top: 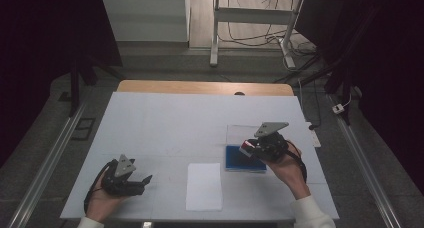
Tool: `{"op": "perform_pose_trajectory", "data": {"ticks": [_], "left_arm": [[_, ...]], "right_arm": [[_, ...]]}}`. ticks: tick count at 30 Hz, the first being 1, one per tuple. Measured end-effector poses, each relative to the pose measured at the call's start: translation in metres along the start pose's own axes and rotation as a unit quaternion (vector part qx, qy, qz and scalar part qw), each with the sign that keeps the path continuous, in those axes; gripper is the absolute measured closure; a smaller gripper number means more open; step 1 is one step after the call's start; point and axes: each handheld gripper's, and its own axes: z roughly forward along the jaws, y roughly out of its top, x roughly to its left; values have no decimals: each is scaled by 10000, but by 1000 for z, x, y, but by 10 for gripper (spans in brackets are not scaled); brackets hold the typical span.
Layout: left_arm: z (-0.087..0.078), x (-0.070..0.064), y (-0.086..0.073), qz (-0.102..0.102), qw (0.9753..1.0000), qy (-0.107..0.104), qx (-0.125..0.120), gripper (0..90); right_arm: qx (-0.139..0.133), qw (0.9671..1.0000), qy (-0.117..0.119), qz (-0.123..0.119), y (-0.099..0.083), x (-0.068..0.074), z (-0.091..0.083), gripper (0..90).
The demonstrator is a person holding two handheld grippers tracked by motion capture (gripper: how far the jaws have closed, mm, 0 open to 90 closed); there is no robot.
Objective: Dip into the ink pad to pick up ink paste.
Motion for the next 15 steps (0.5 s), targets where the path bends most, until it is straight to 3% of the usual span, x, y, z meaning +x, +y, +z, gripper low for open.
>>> {"op": "perform_pose_trajectory", "data": {"ticks": [7, 15], "left_arm": [[0, -1, 0, 4, 10000, 4, 10, 183], [1, 0, 0, 21, 10000, 2, 29, 183]], "right_arm": [[-151, 9999, -24, -27, 4, 2, -7, 699], [143, 9998, -50, -90, -1, 1, 8, 699]]}}
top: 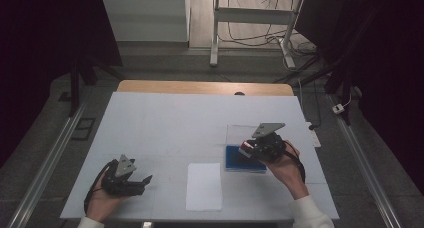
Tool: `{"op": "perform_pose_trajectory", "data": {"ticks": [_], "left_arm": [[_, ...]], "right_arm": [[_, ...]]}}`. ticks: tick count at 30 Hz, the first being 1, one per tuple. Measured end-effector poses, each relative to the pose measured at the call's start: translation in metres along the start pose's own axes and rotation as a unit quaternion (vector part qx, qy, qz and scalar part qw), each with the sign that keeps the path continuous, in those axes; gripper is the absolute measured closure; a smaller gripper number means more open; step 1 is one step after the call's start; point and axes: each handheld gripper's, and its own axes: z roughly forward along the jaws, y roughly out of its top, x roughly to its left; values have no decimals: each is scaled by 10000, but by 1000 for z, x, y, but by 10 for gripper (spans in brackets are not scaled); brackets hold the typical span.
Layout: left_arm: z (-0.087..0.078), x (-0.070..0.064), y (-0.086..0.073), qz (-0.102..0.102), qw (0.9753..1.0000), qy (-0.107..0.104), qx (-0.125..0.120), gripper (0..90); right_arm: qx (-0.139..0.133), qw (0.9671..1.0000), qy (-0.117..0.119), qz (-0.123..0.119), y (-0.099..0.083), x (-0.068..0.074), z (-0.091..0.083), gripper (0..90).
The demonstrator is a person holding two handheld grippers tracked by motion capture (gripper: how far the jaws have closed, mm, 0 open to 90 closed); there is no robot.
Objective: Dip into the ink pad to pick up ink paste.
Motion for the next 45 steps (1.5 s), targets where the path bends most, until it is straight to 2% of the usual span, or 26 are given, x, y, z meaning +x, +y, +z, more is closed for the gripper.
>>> {"op": "perform_pose_trajectory", "data": {"ticks": [2, 10, 21, 29, 36, 45], "left_arm": [[0, 0, 0, -2, 10000, -3, 1, 183], [0, 0, 0, -1, 10000, 6, 11, 183], [0, 0, -1, 6, 10000, 5, 17, 183], [1, 0, 0, 8, 10000, 14, 29, 183], [1, 0, 0, 17, 10000, 2, 34, 183], [0, 0, 0, 22, 10000, 0, 29, 183]], "right_arm": [[100, 9999, -58, -11, -1, 1, 3, 699], [261, 9996, -2, 58, -5, 0, 14, 699], [507, 9987, -7, 18, -9, 1, 28, 699], [627, 9980, -77, -70, -8, 3, 30, 699], [681, 9976, -82, -38, -7, 3, 30, 700], [929, 9956, -147, -27, -2, 5, 32, 704]]}}
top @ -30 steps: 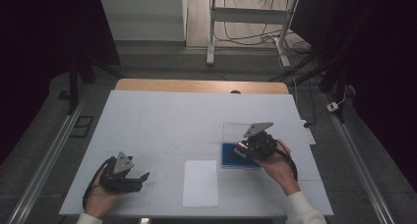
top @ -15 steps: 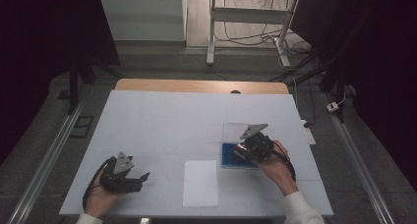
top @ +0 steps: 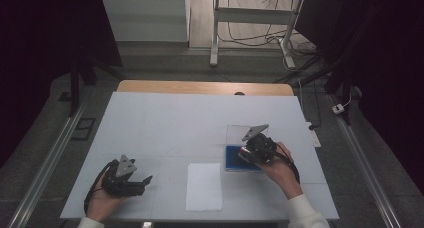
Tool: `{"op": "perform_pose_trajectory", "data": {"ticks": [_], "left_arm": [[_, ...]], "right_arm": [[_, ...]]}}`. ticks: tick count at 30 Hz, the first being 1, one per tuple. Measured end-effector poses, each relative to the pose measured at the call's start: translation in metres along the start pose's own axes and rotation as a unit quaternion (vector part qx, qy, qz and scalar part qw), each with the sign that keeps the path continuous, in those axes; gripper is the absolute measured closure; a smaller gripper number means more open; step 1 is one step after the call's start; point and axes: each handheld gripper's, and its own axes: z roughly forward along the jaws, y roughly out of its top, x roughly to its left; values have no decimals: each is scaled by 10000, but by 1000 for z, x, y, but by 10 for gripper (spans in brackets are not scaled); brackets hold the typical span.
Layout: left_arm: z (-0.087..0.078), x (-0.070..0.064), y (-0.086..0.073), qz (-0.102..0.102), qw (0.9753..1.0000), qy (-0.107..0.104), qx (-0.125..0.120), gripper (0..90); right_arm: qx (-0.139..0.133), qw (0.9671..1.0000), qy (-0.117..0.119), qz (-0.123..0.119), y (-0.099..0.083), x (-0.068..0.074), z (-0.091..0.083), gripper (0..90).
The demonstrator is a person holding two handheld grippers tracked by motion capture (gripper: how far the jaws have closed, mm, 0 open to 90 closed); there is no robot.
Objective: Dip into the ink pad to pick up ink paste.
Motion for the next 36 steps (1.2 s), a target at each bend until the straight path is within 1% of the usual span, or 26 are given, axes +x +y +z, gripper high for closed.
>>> {"op": "perform_pose_trajectory", "data": {"ticks": [3, 5, 9, 13, 15, 17, 21, 25, 27, 32, 36], "left_arm": [[0, 1, 0, -8, 10000, -2, 6, 183], [1, 0, 0, -4, 10000, -2, 16, 183], [0, 0, 0, 5, 10000, 16, 14, 183], [-1, -1, 0, -23, 10000, 3, 0, 183], [-1, -1, 0, -29, 10000, 0, -1, 183], [-1, -1, 0, -33, 10000, 1, -5, 183], [-2, -1, 0, -41, 10000, 8, 4, 183], [-1, -1, 0, -39, 10000, 7, 4, 183], [-1, -1, 0, -33, 10000, 5, 12, 183], [-1, -1, 0, -30, 10000, 7, 13, 183], [-1, -1, 0, -28, 10000, -2, 13, 183]], "right_arm": [[14, 10000, 58, 58, -1, -2, 2, 704], [-50, 9998, 104, 164, -3, -3, 4, 705], [-147, 9995, 166, 236, -6, -5, 4, 706], [-76, 9996, 137, 234, -6, -5, 4, 706], [-110, 9995, 162, 266, -6, -5, 5, 707], [-62, 9996, 115, 242, -6, -5, 5, 707], [-137, 9994, 170, 275, -7, -6, 5, 707], [-132, 9995, 133, 257, -7, -5, 5, 706], [-209, 9990, 208, 323, -9, -7, 5, 706], [-196, 9994, 138, 256, -9, -4, 6, 706], [-191, 9995, 126, 235, -9, -4, 6, 706]]}}
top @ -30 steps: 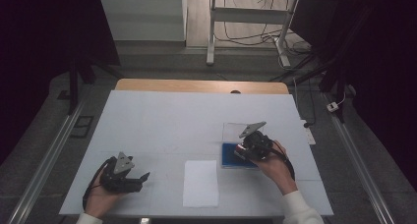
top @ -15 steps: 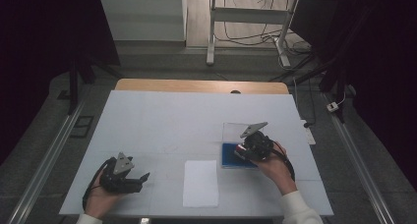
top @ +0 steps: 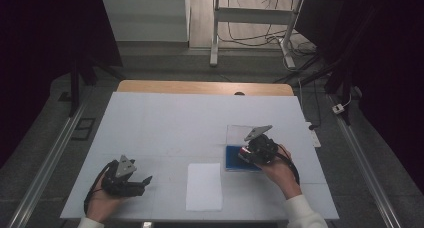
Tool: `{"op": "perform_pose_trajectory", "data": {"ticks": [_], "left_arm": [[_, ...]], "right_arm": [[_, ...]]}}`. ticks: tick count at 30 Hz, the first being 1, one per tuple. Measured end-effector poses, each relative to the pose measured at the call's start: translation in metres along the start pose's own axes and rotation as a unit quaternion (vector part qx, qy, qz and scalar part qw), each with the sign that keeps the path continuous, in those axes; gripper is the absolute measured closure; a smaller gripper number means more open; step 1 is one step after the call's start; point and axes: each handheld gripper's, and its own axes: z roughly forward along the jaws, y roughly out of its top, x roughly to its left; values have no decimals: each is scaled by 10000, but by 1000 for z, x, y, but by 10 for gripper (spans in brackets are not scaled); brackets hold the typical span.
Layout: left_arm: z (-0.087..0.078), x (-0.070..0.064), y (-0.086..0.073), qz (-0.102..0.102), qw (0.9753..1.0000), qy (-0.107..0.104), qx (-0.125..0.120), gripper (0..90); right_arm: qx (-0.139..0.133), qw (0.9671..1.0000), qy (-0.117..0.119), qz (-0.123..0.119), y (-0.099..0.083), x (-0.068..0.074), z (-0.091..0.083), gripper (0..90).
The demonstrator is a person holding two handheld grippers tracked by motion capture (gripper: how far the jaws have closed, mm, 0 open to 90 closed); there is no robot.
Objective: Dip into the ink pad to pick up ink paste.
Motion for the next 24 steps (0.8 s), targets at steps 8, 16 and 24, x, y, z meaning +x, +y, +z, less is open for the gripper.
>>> {"op": "perform_pose_trajectory", "data": {"ticks": [8, 16, 24], "left_arm": [[1, 0, 0, 27, 10000, 15, 0, 183], [0, 0, 0, 47, 10000, 20, 5, 183], [-1, 0, -1, 31, 10000, 20, -19, 183]], "right_arm": [[-222, 9994, 243, 98, -4, -8, -6, 700], [-1058, 9905, 525, 700, -15, -22, -28, 700], [-1077, 9925, 491, 308, -2, -7, -42, 700]]}}
